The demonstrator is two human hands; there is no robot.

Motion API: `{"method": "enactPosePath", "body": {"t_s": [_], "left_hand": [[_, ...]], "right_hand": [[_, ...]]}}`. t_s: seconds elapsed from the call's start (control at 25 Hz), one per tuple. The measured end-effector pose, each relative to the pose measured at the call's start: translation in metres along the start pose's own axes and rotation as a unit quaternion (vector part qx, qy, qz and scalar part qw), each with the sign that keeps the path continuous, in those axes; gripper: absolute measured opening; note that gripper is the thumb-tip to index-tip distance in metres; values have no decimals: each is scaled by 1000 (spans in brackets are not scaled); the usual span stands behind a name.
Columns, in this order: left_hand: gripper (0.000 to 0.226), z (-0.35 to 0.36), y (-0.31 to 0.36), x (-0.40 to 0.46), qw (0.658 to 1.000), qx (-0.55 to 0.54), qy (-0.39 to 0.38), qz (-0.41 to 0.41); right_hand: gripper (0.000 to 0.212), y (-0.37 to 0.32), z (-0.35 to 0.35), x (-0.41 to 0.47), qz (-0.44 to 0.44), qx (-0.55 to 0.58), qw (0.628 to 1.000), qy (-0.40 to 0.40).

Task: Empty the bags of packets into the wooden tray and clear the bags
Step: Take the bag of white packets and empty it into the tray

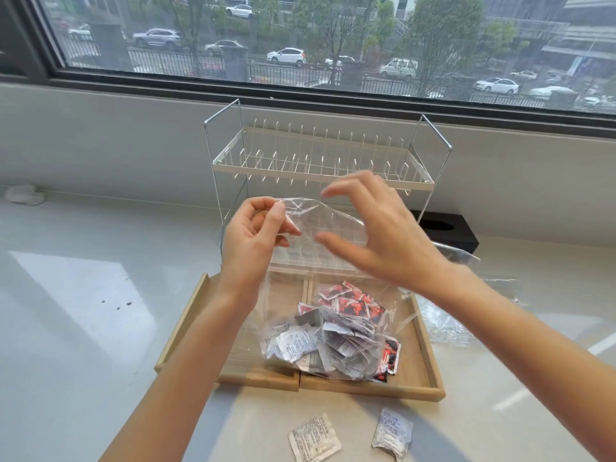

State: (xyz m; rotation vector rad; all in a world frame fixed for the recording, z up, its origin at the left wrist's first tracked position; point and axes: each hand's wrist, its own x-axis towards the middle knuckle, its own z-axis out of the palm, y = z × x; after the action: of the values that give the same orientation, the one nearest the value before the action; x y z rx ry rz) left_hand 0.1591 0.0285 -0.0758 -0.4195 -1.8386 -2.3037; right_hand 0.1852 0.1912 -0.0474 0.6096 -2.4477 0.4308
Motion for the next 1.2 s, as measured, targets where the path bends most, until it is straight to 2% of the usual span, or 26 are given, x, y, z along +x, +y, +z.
{"method": "enactPosePath", "body": {"t_s": [0.08,0.2,0.32,0.4,0.44,0.48,0.6,0.72,0.8,0.88,0.96,1.04,1.12,1.2], "left_hand": [[8,6,1,-1,1000,-14,-11,-5],[5,12,3,-4,1000,-20,-21,0],[4,2,-1,-1,997,61,15,47],[30,-4,-9,3,984,173,-27,43],[41,-4,-15,3,977,204,-58,19],[41,-3,-19,2,976,202,-75,-7],[8,5,-20,1,984,164,-76,13],[18,6,-21,3,987,143,-59,32],[22,5,-22,4,989,137,-43,27],[22,5,-24,4,988,144,-42,30],[23,3,-26,5,986,155,-45,31],[25,3,-27,7,986,157,-52,27],[25,4,-28,9,986,156,-44,27],[26,3,-29,10,987,155,-18,24]], "right_hand": [[48,0,16,-16,3,-91,996,1],[28,8,28,-19,39,-108,991,65],[12,12,14,-11,70,-36,989,124],[8,11,-1,-1,102,41,985,132],[8,10,-9,4,110,68,984,122],[8,9,-15,10,111,84,984,110],[9,11,-30,22,89,88,986,113],[25,14,-28,10,103,91,988,77],[36,19,-12,-14,108,5,994,25],[21,25,-4,-32,108,-53,992,24],[5,33,-20,-26,138,-20,989,57],[6,38,-48,-9,148,0,986,78],[14,38,-65,0,137,2,990,32],[35,34,-58,-9,160,-42,985,-50]]}}
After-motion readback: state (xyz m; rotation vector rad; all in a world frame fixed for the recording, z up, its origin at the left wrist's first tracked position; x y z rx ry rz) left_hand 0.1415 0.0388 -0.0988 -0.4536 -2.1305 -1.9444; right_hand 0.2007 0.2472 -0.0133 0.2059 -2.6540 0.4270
